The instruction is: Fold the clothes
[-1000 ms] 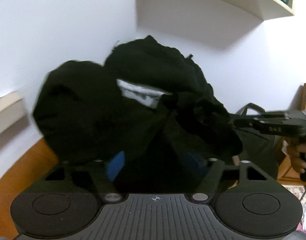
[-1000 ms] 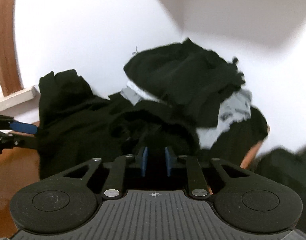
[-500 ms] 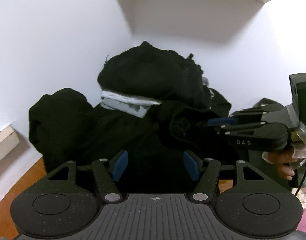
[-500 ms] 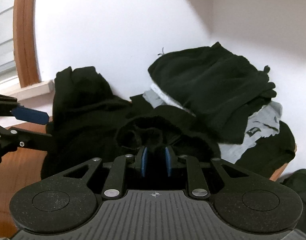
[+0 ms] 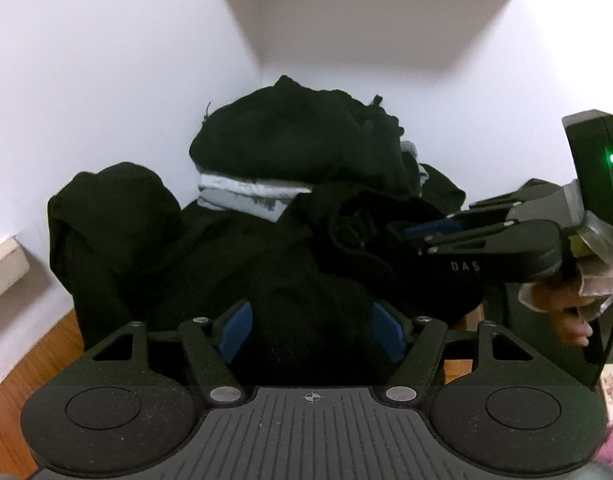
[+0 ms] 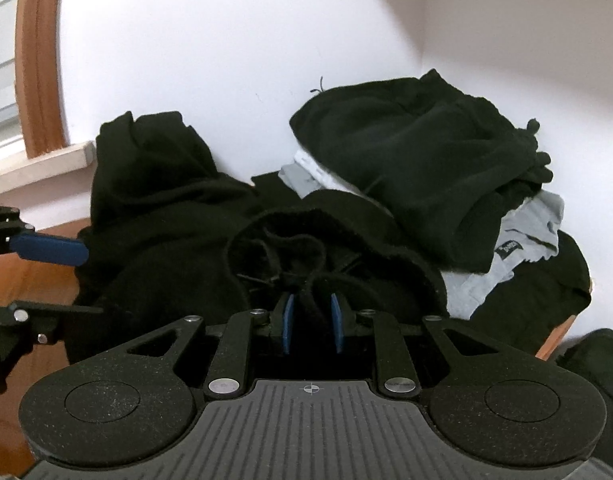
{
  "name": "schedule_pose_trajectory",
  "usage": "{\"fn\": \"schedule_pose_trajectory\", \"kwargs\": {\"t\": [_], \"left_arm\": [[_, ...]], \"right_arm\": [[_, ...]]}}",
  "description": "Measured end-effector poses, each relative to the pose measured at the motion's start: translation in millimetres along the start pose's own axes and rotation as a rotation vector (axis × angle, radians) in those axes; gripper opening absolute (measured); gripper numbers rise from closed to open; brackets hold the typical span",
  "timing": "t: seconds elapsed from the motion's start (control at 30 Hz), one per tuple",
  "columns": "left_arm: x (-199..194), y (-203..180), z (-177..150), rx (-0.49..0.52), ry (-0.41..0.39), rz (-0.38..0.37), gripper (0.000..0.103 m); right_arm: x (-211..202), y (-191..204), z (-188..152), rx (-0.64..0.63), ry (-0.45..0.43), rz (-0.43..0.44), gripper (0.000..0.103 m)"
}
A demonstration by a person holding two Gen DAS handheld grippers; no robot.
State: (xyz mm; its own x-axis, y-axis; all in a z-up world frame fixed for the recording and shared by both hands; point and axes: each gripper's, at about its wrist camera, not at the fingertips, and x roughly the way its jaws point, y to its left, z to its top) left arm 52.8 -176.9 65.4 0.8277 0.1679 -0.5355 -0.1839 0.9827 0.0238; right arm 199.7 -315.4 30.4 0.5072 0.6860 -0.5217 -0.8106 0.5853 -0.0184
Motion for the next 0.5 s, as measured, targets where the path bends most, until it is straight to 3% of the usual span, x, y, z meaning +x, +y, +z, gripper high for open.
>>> {"fn": "schedule_pose_trajectory", "kwargs": {"t": [0.23, 0.5], "left_arm": [[-7.0, -3.9, -6.6, 0.001, -0.027, -0.021, 0.071], [-27.9, -7.0, -6.4, 0.014, -0.06, -0.061, 0.078]], "right_arm": [[1.2, 4.1, -0.4, -0.02, 0.009, -0.022, 0.021], [5.3, 6.8, -1.6, -0.021, 0.015, -0.033, 0.023]]}}
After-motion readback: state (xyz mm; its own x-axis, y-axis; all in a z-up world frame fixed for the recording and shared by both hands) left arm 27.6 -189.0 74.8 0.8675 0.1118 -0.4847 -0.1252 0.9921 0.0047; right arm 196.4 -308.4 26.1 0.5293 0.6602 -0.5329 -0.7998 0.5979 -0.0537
